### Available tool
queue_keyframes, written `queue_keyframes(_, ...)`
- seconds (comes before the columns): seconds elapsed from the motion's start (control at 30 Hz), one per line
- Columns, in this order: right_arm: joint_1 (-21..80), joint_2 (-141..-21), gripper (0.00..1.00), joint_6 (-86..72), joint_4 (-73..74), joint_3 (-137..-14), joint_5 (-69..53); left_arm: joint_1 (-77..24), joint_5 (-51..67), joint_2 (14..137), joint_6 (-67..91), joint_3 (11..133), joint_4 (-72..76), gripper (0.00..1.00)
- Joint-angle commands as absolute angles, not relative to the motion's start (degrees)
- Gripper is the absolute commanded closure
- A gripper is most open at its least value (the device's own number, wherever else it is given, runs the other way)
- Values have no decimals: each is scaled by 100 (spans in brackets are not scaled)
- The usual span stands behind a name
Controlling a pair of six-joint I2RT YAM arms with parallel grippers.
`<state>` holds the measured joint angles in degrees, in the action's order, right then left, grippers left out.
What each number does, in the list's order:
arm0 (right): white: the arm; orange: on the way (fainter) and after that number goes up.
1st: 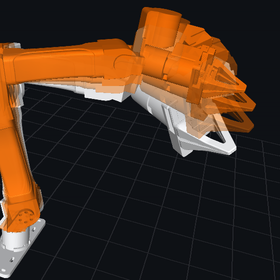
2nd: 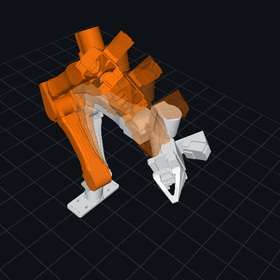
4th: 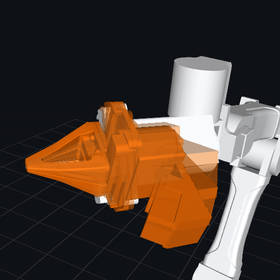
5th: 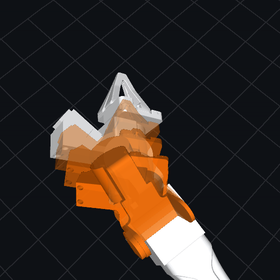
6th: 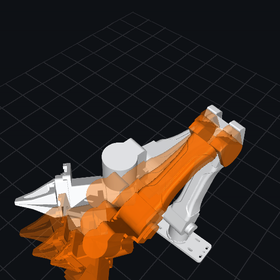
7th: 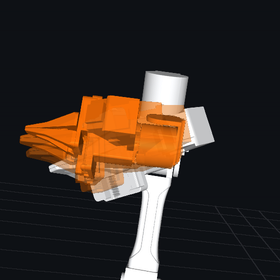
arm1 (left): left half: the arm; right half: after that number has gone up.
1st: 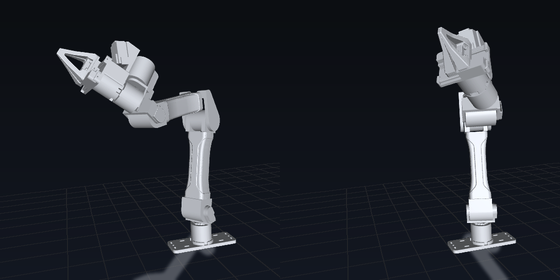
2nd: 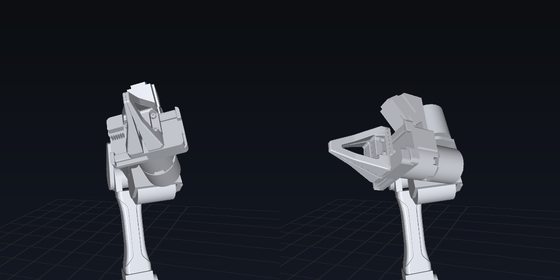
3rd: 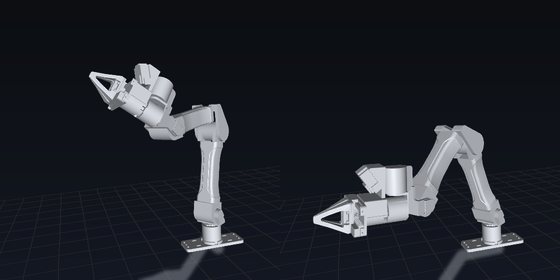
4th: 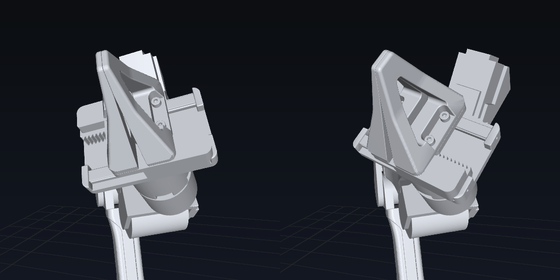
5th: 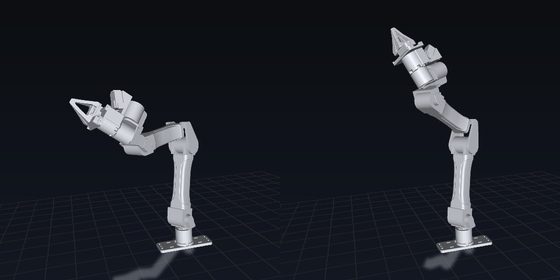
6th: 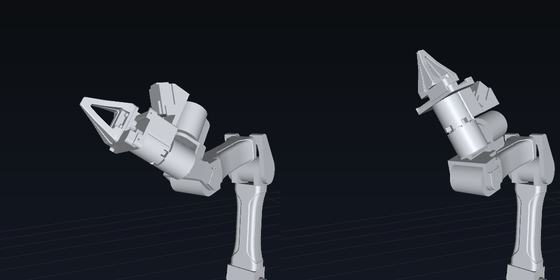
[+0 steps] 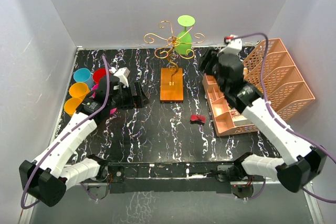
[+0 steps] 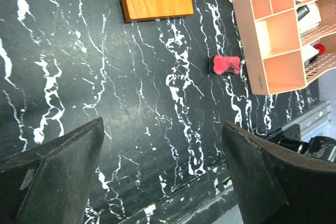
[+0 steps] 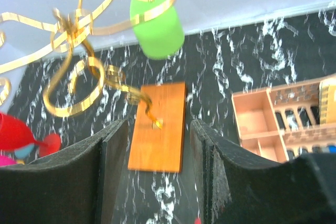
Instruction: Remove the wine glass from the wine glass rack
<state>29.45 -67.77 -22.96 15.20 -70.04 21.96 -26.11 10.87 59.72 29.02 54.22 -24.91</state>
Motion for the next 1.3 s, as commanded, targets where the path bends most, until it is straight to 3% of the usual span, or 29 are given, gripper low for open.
queue_keyframes(0.0,1899,-7481,45,-2202,1345,-8109,676,-2645,821,5719,2229,5725,-2644,8)
queue_keyframes(0.4,1117,-9417,44,-2558,650,-9924,-752,-2646,635,5363,1677,5151,-2244,8)
queue_keyframes(0.93,1065,-11918,45,-2953,916,-12807,-2321,-2646,957,5181,1571,4614,-1833,9)
queue_keyframes(1.27,1072,-11898,58,-3067,879,-12560,-2406,-2646,993,5263,1525,4619,-1802,9)
